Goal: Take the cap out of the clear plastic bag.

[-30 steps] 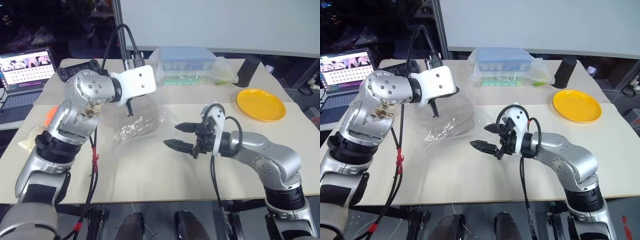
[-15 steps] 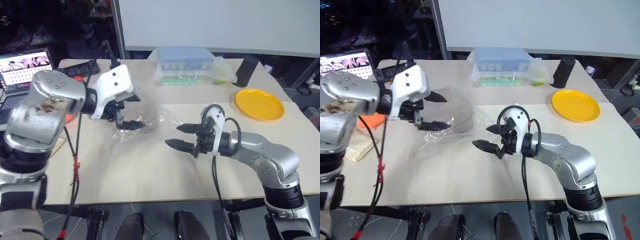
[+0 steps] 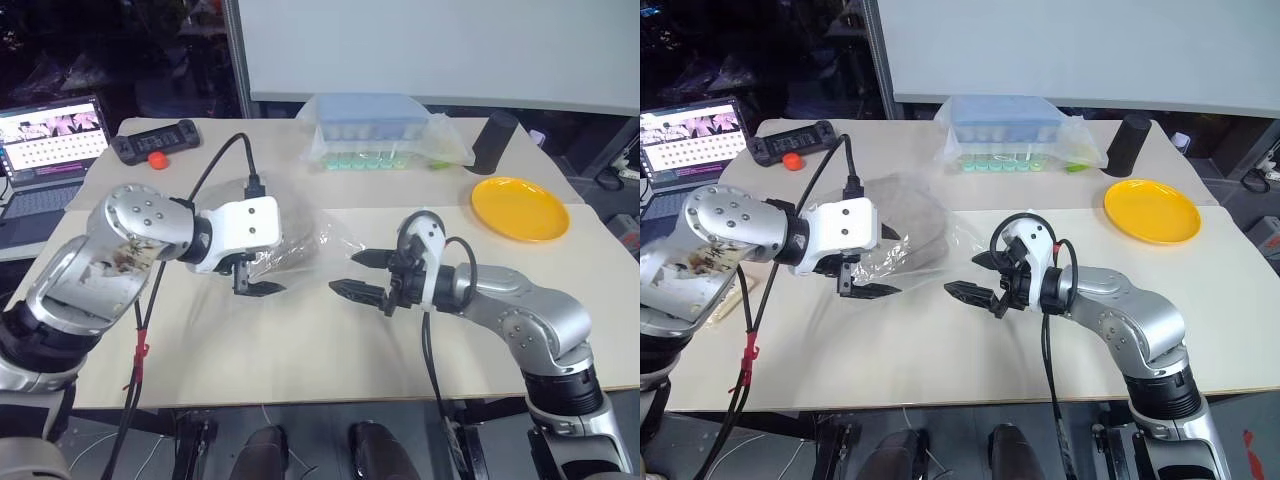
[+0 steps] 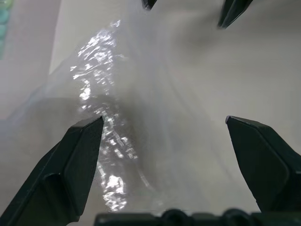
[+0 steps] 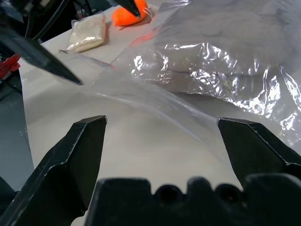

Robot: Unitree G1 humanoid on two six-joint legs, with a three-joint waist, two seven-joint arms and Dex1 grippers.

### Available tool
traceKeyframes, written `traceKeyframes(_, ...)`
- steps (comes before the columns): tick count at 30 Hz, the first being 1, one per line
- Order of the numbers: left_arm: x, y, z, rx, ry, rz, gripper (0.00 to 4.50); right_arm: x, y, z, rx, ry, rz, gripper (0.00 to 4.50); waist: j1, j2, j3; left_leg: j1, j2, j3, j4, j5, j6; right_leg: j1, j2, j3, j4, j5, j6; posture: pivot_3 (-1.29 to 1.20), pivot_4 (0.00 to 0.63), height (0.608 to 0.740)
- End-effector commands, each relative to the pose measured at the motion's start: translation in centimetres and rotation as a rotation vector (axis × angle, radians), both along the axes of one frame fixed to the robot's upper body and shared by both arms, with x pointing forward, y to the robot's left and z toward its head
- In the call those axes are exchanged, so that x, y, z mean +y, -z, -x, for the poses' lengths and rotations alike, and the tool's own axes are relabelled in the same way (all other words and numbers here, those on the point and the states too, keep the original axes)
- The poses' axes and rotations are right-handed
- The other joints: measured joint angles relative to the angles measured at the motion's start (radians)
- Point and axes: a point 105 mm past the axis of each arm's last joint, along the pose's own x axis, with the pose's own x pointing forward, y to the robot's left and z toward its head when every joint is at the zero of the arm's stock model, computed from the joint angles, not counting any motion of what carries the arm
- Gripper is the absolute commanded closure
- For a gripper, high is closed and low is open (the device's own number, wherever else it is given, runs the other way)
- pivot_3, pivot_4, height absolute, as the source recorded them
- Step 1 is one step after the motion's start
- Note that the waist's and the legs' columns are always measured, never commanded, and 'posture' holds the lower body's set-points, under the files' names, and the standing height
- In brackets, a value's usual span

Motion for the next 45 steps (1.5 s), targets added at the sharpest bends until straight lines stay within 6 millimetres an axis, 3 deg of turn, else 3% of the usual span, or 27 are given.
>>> traceKeyframes(1,0.5,-0.2,-0.6,-0.065,-0.011,-0.030,0.02,-0.3,-1.4,0.4,-0.053,0.004,-0.014,0.00,0.001,0.000,0.000,0.000,0.000,0.000,0.000,0.000,0.000,0.000,0.000,0.000,0.000,0.000,0.000,0.00,0.150,0.740)
traceKeyframes(11,1.6,2.1,-1.5,-0.102,-0.030,-0.089,0.02,-0.6,-1.6,0.3,-0.057,0.023,-0.012,0.00,0.001,0.000,0.000,0.000,0.000,0.000,0.000,0.000,0.000,0.000,0.000,0.000,0.000,0.000,0.000,0.00,0.150,0.740)
traceKeyframes(16,1.2,3.0,-1.4,-0.086,-0.024,-0.066,1.75,-0.8,-1.5,0.2,-0.053,0.037,-0.009,0.00,0.001,0.000,0.000,-0.001,0.000,0.000,0.000,0.000,0.000,0.000,0.000,0.000,0.000,0.000,0.000,0.00,0.150,0.740)
traceKeyframes(24,0.7,2.6,-1.9,-0.093,-0.047,-0.015,4.47,-1.0,-1.5,0.1,-0.050,0.057,-0.006,0.00,0.000,0.000,0.000,-0.001,0.000,0.000,0.000,0.000,0.000,0.000,0.000,0.000,0.000,0.000,-0.001,0.00,0.150,0.740)
traceKeyframes(29,0.4,-0.1,-4.3,-0.276,-0.093,-0.004,4.47,-0.8,-1.6,0.3,-0.048,0.050,-0.017,0.00,0.004,0.000,0.000,-0.001,0.000,0.000,0.000,0.000,0.000,0.000,0.000,0.000,0.000,0.000,-0.001,0.00,0.150,0.740)
traceKeyframes(33,0.2,-3.6,-6.0,-0.472,-0.131,-0.005,4.47,-0.4,-2.1,0.5,-0.048,0.041,-0.049,0.00,0.005,0.000,0.000,-0.001,-0.001,0.000,0.000,0.000,0.000,0.000,0.000,0.000,0.000,0.001,-0.001,0.00,0.150,0.740)
traceKeyframes(40,-1.1,-7.1,-6.6,-0.636,-0.128,0.041,4.47,1.3,-3.9,1.0,-0.044,0.000,-0.175,0.00,0.000,0.000,0.000,-0.001,-0.001,-0.001,0.000,0.000,0.000,0.000,-0.001,0.000,0.000,0.001,-0.002,0.00,0.150,0.740)
traceKeyframes(45,-0.2,-9.2,-7.6,-0.763,-0.094,-0.070,4.47,2.1,-5.0,1.2,-0.050,-0.009,-0.247,0.00,0.000,0.000,0.000,-0.001,-0.001,-0.001,0.000,0.000,0.000,0.000,-0.001,0.000,0.001,0.001,-0.002,0.00,0.150,0.740)
